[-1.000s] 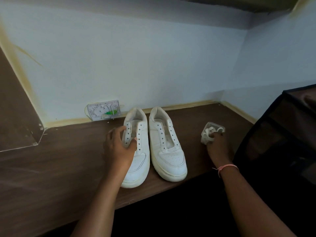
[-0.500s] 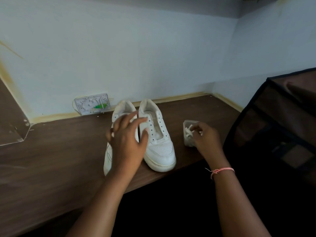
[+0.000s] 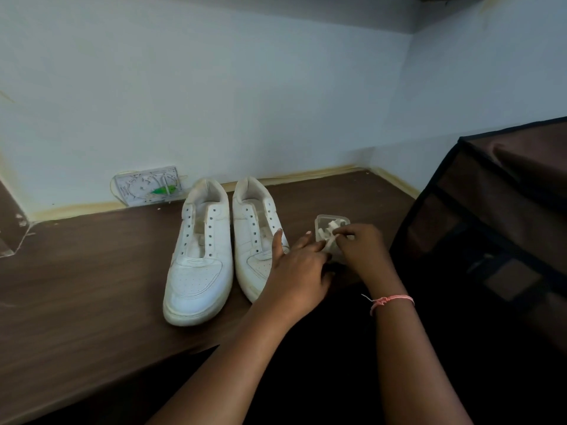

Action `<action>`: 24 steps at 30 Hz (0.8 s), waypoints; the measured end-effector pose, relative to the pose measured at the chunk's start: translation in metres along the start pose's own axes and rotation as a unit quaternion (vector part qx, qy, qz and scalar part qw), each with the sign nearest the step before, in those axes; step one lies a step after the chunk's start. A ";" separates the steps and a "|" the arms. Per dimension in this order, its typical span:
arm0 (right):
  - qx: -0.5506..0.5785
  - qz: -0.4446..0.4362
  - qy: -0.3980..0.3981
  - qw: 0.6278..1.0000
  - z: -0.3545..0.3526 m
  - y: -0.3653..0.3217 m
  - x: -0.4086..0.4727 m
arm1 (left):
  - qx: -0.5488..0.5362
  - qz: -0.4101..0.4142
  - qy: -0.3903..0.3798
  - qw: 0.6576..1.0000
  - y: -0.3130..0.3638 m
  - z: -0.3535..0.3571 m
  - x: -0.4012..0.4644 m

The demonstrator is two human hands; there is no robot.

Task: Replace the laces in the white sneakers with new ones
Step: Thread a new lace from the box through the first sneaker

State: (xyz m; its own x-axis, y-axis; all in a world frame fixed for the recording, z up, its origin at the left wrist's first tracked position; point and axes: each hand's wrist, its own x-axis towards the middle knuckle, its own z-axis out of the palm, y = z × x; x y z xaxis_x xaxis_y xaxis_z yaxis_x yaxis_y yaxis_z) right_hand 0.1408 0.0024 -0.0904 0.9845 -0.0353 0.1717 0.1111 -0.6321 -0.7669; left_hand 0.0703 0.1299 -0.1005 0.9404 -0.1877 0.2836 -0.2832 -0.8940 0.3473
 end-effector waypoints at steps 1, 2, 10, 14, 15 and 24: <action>0.028 0.004 0.015 0.999 -0.002 0.000 0.000 | 0.005 0.002 -0.004 1.000 0.002 0.000 0.000; 0.059 0.010 0.027 0.998 -0.003 0.000 0.000 | 0.011 0.005 -0.006 1.000 0.004 0.001 0.000; 0.162 -0.059 0.086 0.981 -0.018 -0.023 -0.004 | -0.013 -0.023 0.036 0.999 0.005 -0.005 0.006; 0.228 -0.143 -0.050 0.962 -0.034 -0.056 -0.014 | -0.287 -0.050 0.151 0.945 -0.007 -0.020 0.016; 0.241 -0.157 -0.079 0.954 -0.036 -0.064 -0.018 | -0.349 -0.054 0.148 0.924 -0.011 -0.024 0.018; 0.118 -0.113 -0.056 0.985 -0.035 -0.057 -0.014 | -0.531 -0.112 0.141 0.828 -0.022 -0.033 0.017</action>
State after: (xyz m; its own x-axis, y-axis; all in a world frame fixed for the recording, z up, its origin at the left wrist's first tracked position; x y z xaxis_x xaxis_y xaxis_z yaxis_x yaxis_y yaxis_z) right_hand 0.1158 0.0118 -0.0271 0.9380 0.1806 0.2958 0.3453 -0.4150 -0.8417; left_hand 0.0866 0.1600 -0.0733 0.9527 0.1703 0.2518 -0.2550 -0.0029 0.9669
